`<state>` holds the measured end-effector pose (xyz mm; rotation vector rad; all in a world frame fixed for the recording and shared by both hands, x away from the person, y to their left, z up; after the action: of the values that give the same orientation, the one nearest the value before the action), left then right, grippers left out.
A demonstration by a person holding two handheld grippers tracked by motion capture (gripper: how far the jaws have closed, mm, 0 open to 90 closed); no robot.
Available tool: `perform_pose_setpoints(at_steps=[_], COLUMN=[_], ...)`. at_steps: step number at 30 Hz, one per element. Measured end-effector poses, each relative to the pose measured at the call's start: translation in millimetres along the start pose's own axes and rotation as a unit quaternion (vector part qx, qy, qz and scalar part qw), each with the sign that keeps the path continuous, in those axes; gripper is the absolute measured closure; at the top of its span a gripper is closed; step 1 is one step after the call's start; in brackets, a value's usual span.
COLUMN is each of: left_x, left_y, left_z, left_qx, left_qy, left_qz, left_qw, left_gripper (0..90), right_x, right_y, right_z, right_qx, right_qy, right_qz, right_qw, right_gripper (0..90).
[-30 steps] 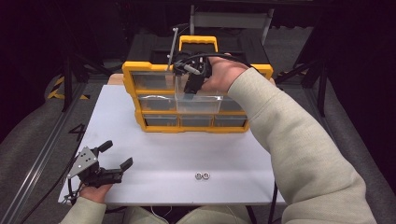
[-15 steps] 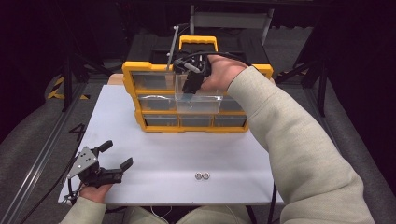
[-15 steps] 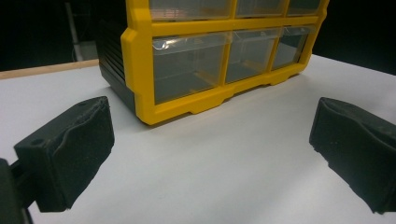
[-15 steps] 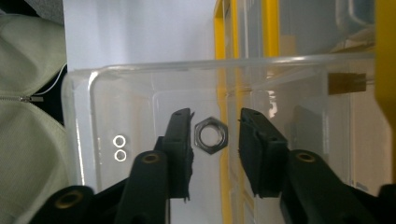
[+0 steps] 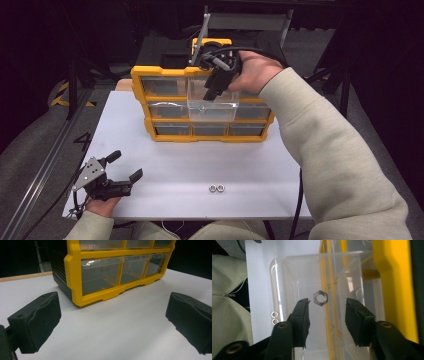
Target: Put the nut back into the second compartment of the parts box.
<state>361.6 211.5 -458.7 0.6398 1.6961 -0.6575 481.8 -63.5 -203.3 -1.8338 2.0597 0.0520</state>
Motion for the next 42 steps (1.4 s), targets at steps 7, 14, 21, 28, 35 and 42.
perform_pose_setpoints(at_steps=[7,14,21,28,35,42], left_x=[0.0,0.3,0.7,0.8,0.5,0.4], left_y=[-0.2,-0.5,-0.7,-0.7,-1.2,-1.8], left_z=[1.5,1.9,2.6,2.7,3.0,3.2], left_qx=[0.0,0.0,-0.001,0.0,0.0,-0.001], left_qy=[0.001,0.006,0.007,0.008,0.006,0.008], left_qz=[0.001,0.003,0.004,0.004,0.006,0.008], left_qw=[1.0,1.0,1.0,1.0,1.0,0.9999], left_gripper=[0.7,0.7,0.7,0.7,0.7,0.7], right_x=[23.4,47.0,69.4,87.1,97.4,104.7], right_y=[5.2,12.4,28.1,49.1,62.8,79.9], right_z=[-26.2,-37.0,-35.7,-12.6,9.8,38.0], right_qx=[0.025,0.039,0.045,0.046,0.048,0.045], right_qy=[-0.007,-0.003,-0.002,0.002,-0.004,-0.012], right_qz=[0.016,0.031,0.04,0.04,0.037,0.031], right_qw=[0.9995,0.9988,0.9982,0.9981,0.9981,0.9984], right_gripper=[35.7,28.7,25.1,23.1,23.0,22.6])
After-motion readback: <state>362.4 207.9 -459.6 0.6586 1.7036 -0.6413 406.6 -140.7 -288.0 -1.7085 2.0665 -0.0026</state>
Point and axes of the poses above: each handheld gripper's, and its own axes: z roughly forward along the jaws, x roughly out of its underside, y roughly to its left, the point moved 6 cm from there along z, roughly forward along the jaws, and after that the axes turned 5 degrees about x, right-handed, at the moved point
